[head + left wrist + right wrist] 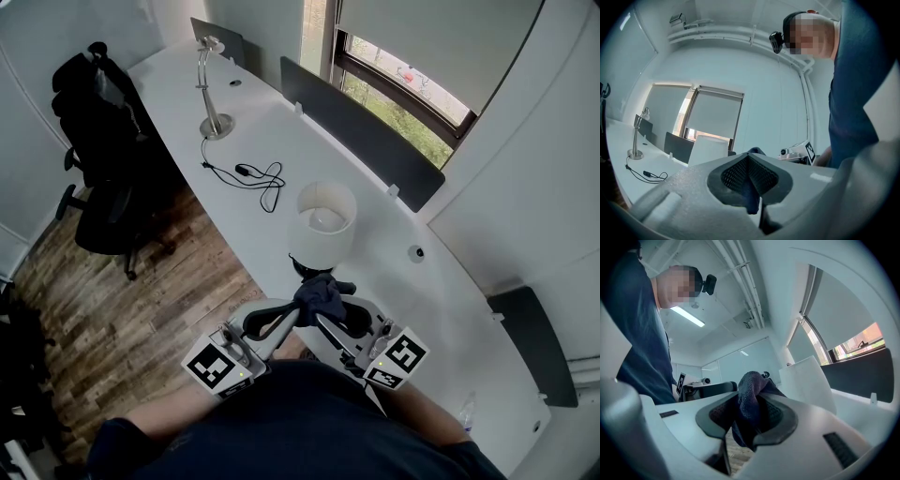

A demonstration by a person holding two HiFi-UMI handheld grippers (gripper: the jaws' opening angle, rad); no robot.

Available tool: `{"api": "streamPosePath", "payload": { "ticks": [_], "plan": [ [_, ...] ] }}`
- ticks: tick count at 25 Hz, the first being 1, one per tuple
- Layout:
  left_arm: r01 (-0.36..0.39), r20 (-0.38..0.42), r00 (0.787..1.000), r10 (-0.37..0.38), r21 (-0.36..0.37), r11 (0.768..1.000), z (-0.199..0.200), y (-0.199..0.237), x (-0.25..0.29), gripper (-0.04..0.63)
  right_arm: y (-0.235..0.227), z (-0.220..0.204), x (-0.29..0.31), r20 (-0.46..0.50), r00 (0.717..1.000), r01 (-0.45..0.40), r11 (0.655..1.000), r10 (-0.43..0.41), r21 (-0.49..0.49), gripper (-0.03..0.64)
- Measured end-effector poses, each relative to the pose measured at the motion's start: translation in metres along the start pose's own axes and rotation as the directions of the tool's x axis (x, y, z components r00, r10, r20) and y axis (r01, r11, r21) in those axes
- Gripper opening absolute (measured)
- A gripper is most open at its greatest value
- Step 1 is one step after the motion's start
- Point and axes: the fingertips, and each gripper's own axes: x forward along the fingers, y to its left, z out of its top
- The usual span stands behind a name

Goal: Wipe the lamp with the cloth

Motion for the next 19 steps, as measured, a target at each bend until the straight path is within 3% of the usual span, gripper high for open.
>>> {"api": "streamPosePath", "payload": {
  "ticks": [9,16,19],
  "plan": [
    [0.029,0.064,0.997,-0.03,0.018,0.999,0.012,-0.003,0.002,0.006,-0.001,-0.001,0.001,-0.018,1.0,-0.001,1.0,0.001,-0.005,0.12],
    [0.01,0.026,1.0,-0.011,0.01,1.0,0.006,-0.001,0.0,0.006,0.0,-0.001,0.002,-0.022,1.0,-0.003,1.0,0.003,-0.008,0.12],
    [0.02,0.086,0.996,-0.022,0.022,1.0,0.012,-0.001,0.001,0.006,0.0,-0.003,0.002,-0.025,1.0,-0.003,1.0,0.003,-0.008,0.12]
  ]
}}
